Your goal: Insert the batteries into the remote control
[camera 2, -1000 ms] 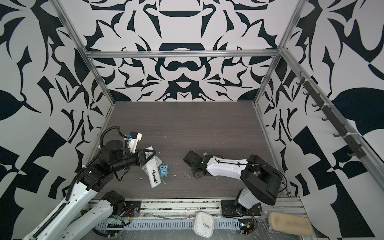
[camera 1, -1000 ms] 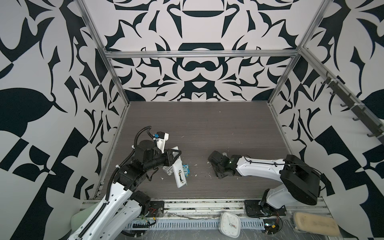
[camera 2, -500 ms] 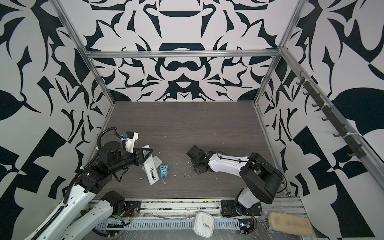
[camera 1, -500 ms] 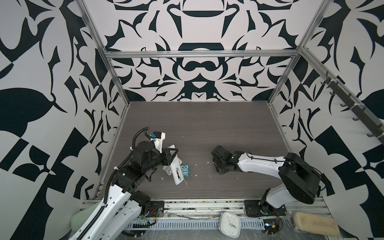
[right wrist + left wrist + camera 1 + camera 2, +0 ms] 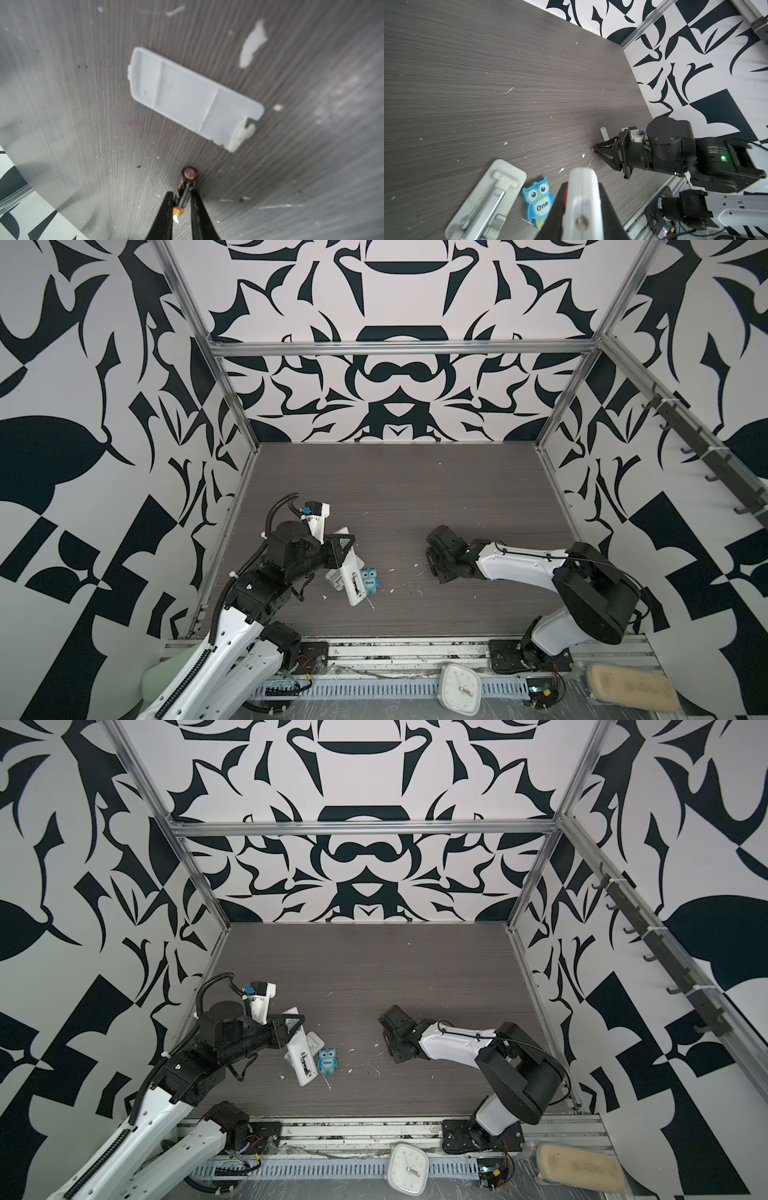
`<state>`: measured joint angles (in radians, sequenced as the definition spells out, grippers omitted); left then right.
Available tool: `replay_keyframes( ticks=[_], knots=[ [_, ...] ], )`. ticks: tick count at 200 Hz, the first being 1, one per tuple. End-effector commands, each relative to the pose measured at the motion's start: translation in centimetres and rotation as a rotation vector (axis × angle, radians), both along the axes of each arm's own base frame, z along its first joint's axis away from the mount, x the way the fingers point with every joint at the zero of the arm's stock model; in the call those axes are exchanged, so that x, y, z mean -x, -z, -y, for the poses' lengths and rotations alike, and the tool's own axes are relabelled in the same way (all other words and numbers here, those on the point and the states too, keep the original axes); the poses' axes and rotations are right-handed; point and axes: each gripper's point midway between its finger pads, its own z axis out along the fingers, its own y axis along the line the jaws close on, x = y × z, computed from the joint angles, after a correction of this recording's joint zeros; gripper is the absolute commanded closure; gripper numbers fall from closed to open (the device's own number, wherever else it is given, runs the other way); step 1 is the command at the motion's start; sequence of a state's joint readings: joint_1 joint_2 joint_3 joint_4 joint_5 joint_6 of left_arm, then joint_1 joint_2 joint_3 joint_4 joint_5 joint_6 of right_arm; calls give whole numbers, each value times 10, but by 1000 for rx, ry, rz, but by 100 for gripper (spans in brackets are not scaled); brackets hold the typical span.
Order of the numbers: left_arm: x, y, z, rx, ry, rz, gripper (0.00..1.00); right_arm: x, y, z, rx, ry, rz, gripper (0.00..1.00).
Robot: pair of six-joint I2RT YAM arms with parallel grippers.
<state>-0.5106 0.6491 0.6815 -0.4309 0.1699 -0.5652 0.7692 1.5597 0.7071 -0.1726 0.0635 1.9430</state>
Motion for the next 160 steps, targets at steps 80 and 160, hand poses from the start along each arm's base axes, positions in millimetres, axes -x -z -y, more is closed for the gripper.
replay_keyframes(
  ticks=[80,160],
  knots=[
    [2,-17,16,48,91,27,100,50,46,42,384,-593,-389,84],
    [5,-9,16,92,71,-26,100,25,18,34,606,-1285,-436,83]
  ],
)
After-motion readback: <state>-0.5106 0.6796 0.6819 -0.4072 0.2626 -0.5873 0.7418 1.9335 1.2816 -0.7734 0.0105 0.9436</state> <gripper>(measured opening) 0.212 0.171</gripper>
